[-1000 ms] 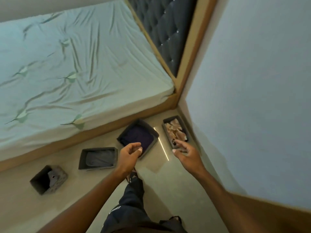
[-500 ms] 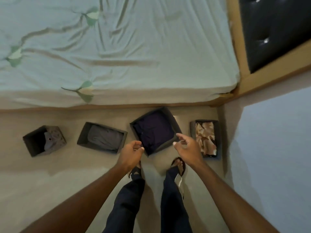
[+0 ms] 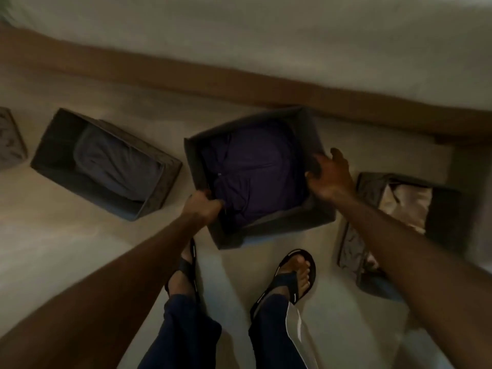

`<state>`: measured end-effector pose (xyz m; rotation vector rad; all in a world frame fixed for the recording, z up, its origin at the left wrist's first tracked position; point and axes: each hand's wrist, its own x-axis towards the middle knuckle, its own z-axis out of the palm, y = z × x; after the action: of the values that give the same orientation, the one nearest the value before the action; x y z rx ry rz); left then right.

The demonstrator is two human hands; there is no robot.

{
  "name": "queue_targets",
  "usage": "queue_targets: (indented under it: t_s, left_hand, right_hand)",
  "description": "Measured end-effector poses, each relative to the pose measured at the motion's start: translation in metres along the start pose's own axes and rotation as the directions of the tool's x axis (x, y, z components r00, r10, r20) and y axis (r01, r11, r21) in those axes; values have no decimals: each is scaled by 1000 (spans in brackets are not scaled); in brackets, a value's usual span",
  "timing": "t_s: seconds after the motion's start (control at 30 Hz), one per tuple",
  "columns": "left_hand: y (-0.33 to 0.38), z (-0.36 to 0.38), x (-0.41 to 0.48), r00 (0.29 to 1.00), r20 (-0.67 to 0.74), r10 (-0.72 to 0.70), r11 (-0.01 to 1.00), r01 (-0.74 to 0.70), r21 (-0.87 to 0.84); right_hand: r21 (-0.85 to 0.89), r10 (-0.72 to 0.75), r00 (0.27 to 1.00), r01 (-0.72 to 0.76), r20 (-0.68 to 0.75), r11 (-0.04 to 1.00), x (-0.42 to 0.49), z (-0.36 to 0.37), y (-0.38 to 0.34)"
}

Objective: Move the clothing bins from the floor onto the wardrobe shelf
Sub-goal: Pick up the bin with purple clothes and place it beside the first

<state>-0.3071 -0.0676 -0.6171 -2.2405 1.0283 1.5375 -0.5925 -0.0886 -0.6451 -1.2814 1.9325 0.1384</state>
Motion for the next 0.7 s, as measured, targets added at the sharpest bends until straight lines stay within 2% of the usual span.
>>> queue_targets:
  t_s: [0.13, 0.3, 0.47, 0.6, 0.7]
  left_hand:
    - [-6, 4, 12, 992, -109, 68, 996, -61, 68]
    - [4, -14, -15, 985, -111, 130, 991, -125, 56]
    - [22, -52, -77, 980, -80, 182, 975, -170, 145]
    - [43, -86, -157, 952, -80, 296, 928, -267, 260]
    - [52, -118, -227, 932, -20, 362, 874, -332, 354]
  right_hand:
    - [-46, -64, 996, 67, 61, 997, 26, 3, -1]
    - [-79, -30, 997, 36, 75, 996, -4, -11, -8]
    - [42, 23, 998, -25, 52, 999, -85, -46, -12]
    - [165, 81, 995, -71, -57, 984, -177, -86, -23]
    - [212, 121, 986, -95, -112, 973, -260, -117, -36]
